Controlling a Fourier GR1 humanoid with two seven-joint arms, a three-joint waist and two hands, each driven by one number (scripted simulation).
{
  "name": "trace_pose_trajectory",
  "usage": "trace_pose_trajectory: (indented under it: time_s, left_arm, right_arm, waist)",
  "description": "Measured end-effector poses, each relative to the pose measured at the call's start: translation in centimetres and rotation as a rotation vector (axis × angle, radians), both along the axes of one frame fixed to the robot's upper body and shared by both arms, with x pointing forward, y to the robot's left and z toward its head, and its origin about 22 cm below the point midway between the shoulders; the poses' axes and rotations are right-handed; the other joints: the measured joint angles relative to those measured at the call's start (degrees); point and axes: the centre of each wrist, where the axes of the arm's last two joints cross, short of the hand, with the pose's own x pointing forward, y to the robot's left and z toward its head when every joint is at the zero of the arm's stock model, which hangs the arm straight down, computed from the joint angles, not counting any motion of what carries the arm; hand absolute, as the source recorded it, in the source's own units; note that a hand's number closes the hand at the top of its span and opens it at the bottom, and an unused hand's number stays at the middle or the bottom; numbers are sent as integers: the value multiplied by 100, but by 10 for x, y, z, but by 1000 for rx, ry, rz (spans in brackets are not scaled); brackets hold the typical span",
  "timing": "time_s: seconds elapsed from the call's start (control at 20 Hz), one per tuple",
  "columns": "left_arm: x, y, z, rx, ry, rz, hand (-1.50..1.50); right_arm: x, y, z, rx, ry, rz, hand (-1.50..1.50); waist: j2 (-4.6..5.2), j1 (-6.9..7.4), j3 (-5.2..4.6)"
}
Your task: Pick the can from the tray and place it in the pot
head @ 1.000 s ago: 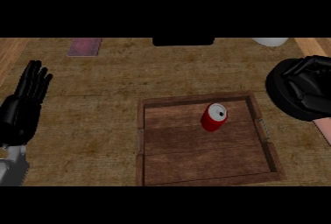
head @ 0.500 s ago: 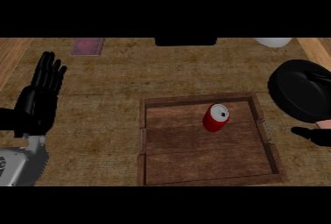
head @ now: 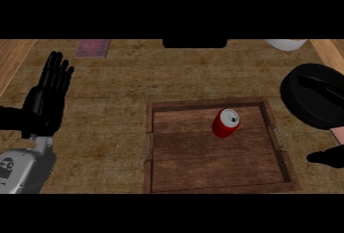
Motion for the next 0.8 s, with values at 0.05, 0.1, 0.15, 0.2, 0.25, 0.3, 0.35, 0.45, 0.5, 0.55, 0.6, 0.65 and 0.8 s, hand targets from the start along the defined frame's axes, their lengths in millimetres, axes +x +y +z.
trace_pose_trajectory:
  time_s: [0.05, 0.1, 0.15, 0.2, 0.25, 0.3, 0.35, 0.45, 0.5, 0.55, 0.6, 0.65, 0.8]
  left_arm:
    - [0, -1, -1, 6, 0, 3, 0]
    - [0, 0, 1, 4, 0, 0, 0]
    - [1, -2, 3, 6, -1, -2, 0]
    - [3, -2, 4, 6, -2, -2, 0]
    - [2, -4, 3, 6, -3, -2, 0]
    - [2, -3, -1, 4, -2, -4, 0]
    - [4, -5, -3, 1, -3, -3, 0]
    - [6, -1, -2, -3, -7, -3, 0]
    - [5, 0, -3, 0, -5, -7, 0]
    - [6, -2, -2, -3, -7, -8, 0]
    - [6, -2, -2, -2, -3, -8, 0]
    - [3, -2, -5, -3, -2, -6, 0]
    - [3, 1, -2, 1, -2, -3, 0]
  right_arm:
    - [-1, 10, 3, -25, 17, 3, -150]
    - [-1, 17, 6, -43, 33, 0, -150]
    - [0, 26, 10, -54, 45, -3, -150]
    - [1, 34, 13, -71, 59, -10, -150]
    - [0, 43, 16, -93, 80, -12, -150]
    - [1, 51, 17, -109, 97, -14, -150]
    - [2, 61, 17, -122, 116, -14, -150]
    - [6, 69, 10, -143, 149, -30, -150]
    - [5, 74, 7, -153, 164, -37, -150]
    - [7, 77, 2, -162, 180, -45, -150]
    - [9, 80, 1, -168, 195, -51, -150]
    - [8, 83, -3, -171, 212, -53, -150]
    - [11, 93, -14, -179, 249, -53, -150]
  waist:
    - [-1, 0, 0]
    - [-1, 13, 0]
    - [0, 17, 1]
    - [1, 21, 1]
    - [0, 28, 1]
    - [2, 32, 1]
    - [5, 35, 0]
    - [8, 42, 1]
    - [8, 39, 2]
    - [8, 42, 3]
    - [9, 40, 5]
    - [8, 41, 5]
    - [8, 39, 6]
